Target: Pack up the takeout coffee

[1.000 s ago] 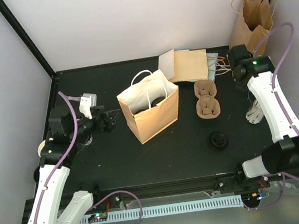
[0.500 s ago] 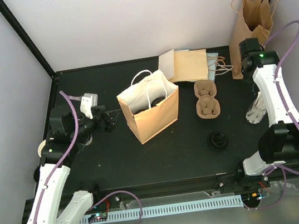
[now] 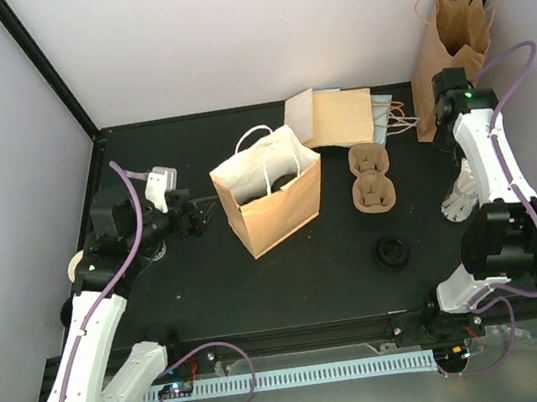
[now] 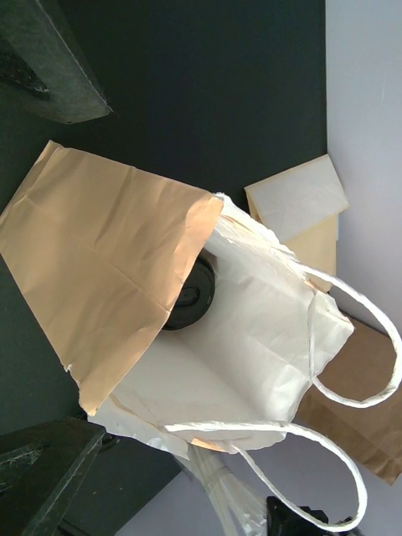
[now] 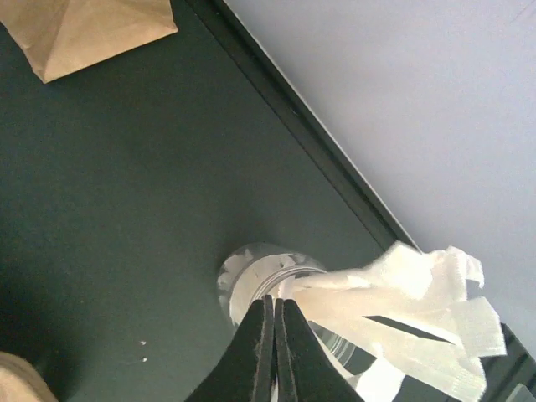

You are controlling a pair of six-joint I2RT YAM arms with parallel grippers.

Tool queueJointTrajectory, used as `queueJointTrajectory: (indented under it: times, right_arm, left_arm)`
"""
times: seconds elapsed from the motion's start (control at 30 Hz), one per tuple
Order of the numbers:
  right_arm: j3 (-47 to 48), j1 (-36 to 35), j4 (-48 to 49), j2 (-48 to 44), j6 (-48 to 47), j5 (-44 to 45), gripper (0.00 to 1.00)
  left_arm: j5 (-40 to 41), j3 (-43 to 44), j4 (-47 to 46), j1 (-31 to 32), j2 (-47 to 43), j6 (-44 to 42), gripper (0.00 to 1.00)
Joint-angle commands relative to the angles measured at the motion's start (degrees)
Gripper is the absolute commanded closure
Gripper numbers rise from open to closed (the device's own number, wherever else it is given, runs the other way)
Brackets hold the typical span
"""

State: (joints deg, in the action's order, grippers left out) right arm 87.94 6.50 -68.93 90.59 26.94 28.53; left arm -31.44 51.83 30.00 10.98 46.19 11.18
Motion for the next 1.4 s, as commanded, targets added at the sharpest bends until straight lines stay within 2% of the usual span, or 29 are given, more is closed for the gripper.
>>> queueJointTrajectory:
  times: [0.0,0.33,0.57,0.73,0.87,0.97,1.0,1.1,1.17,1.27,1.37]
  right_arm:
    - [1.9,0.3,-1.4,-2.8,0.2,0.1,0.99]
    - [11.7,0.2,-9.6,-7.0,-1.4,3.2,0.99]
    - [27.0,-1.6,-16.5,-7.9,-2.2,-0.3,0.99]
    - [37.1,-2.1,-14.2,-12.5,-3.6,-13.1,0.99]
    - [40.9,-2.2,-10.8,-15.2,-2.8,-28.7,0.99]
    - [44.9,-2.2,-11.6,-15.2,-2.3,-35.3,0.99]
    - [44.9,-2.2,-11.0,-15.6,-2.0,-40.6,0.99]
    - [39.5,-2.3,-5.8,-17.5,-0.5,-57.0,0.99]
    - [33.2,-3.1,-0.6,-20.1,1.1,-64.8,0.99]
    - [26.1,-7.8,4.3,-22.4,2.3,-67.8,0.99]
    - [24.0,-13.4,4.1,-21.0,0.8,-64.9,0.99]
  left_arm:
    - [0.1,0.6,-0.4,0.3,0.0,-1.1,0.01]
    - [-0.6,0.5,-0.8,0.4,0.2,-0.6,0.01]
    - [-1.0,0.5,-0.8,0.4,0.2,-0.1,0.01]
    - [-1.0,0.4,-0.8,0.4,-0.2,0.3,0.01]
    - [-1.0,0.4,-0.7,0.4,-0.5,0.5,0.01]
    - [-0.9,0.3,-0.5,0.4,-0.3,0.7,0.01]
    - [-0.8,0.2,-0.5,0.4,-0.3,0.7,0.01]
    - [-0.4,0.4,-0.6,0.4,0.1,0.4,0.01]
    - [-0.4,1.0,-0.6,0.4,0.8,0.3,0.01]
    - [-1.8,2.0,-1.0,0.4,2.1,0.0,0.01]
    - [-1.6,3.2,-0.7,0.4,3.6,-0.3,0.01]
